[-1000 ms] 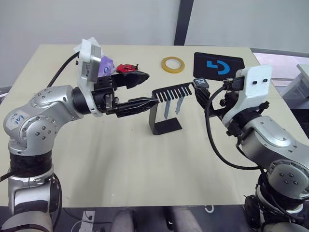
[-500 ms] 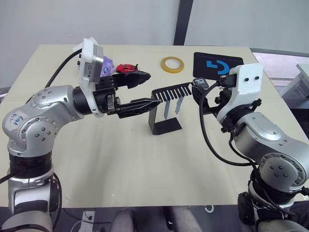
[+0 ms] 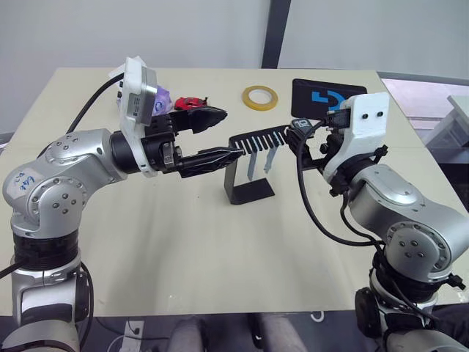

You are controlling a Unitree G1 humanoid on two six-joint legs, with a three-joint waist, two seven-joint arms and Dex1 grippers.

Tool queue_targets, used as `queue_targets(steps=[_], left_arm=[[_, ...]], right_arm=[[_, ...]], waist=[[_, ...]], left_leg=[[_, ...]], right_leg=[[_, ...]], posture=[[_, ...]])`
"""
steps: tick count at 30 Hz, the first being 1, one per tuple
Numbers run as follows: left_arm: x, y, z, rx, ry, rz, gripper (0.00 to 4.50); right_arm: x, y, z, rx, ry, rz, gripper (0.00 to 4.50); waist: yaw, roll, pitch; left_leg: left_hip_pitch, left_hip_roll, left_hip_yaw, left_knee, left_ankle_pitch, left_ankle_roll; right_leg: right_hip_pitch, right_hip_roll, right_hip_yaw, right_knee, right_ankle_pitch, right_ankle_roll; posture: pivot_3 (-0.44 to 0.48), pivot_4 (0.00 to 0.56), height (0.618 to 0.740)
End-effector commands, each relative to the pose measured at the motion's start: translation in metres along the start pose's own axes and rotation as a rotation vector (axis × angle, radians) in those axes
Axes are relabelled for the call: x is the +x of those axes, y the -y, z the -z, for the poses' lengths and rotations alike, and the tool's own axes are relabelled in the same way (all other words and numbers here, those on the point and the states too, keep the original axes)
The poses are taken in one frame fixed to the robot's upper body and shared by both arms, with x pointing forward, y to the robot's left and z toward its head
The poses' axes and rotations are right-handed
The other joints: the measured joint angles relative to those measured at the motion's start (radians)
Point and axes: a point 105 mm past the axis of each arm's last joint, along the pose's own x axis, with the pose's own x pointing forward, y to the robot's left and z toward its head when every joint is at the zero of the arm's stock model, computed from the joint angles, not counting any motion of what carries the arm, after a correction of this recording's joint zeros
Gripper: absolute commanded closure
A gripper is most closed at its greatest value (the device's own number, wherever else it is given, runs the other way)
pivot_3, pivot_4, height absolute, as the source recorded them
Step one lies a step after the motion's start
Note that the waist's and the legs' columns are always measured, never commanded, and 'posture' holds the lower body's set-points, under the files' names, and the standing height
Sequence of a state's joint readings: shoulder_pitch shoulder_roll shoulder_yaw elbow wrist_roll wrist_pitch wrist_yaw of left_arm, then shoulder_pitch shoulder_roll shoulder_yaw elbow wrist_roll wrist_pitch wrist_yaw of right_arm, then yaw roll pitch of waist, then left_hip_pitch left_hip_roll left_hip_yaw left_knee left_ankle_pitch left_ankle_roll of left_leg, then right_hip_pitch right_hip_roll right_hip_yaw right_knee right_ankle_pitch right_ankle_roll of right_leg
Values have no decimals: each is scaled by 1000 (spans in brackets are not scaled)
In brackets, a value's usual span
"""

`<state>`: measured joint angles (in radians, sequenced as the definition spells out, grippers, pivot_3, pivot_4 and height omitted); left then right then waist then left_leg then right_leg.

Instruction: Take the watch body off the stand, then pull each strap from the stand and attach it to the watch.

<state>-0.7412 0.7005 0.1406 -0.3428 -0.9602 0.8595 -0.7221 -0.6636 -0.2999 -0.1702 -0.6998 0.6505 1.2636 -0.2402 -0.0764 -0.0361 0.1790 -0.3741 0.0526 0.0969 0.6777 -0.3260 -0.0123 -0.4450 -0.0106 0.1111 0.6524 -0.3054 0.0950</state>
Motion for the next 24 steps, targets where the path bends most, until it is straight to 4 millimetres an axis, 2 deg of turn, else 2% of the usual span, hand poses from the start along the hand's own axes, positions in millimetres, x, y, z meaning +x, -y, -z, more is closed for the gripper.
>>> queue_targets(steps=[1,10,11,14,17,18,24], left_arm=[[-1,5,-14,69,27,5,0],[-1,6,-15,70,32,3,0],[-1,5,-15,70,32,2,0],[-2,4,-15,74,29,-7,0],[-4,2,-15,76,29,-15,0],[-4,1,-16,77,29,-16,0],[-5,-1,-15,78,28,-21,0]], right_arm=[[0,-1,-10,-1,48,-2,17],[6,-6,-8,11,40,-19,17],[6,-6,-8,15,41,-21,255],[7,-8,-8,25,41,-24,1355],[6,-11,-5,28,27,-45,2696],[6,-12,-5,30,22,-52,2914],[4,-14,-5,19,25,-62,2914]], waist=[[-5,0,0],[-10,0,0],[-10,0,0],[-9,0,0],[-9,0,0],[-9,0,0],[-10,0,0]], left_leg=[[0,0,0,0,0,0],[0,1,0,-1,0,0],[0,1,0,-1,0,0],[0,1,0,-2,0,0],[0,0,0,-2,0,0],[0,0,0,-2,0,0],[0,0,0,-3,1,-1]], right_leg=[[0,0,0,0,0,0],[0,0,0,-1,0,0],[0,0,0,-1,0,0],[0,0,0,-1,0,0],[0,0,0,-1,0,0],[0,0,0,-1,0,0],[0,0,0,-1,0,0]], posture=[[0,150,738],[0,150,738],[0,150,738],[0,150,738],[0,150,738],[0,150,738],[0,150,738]])
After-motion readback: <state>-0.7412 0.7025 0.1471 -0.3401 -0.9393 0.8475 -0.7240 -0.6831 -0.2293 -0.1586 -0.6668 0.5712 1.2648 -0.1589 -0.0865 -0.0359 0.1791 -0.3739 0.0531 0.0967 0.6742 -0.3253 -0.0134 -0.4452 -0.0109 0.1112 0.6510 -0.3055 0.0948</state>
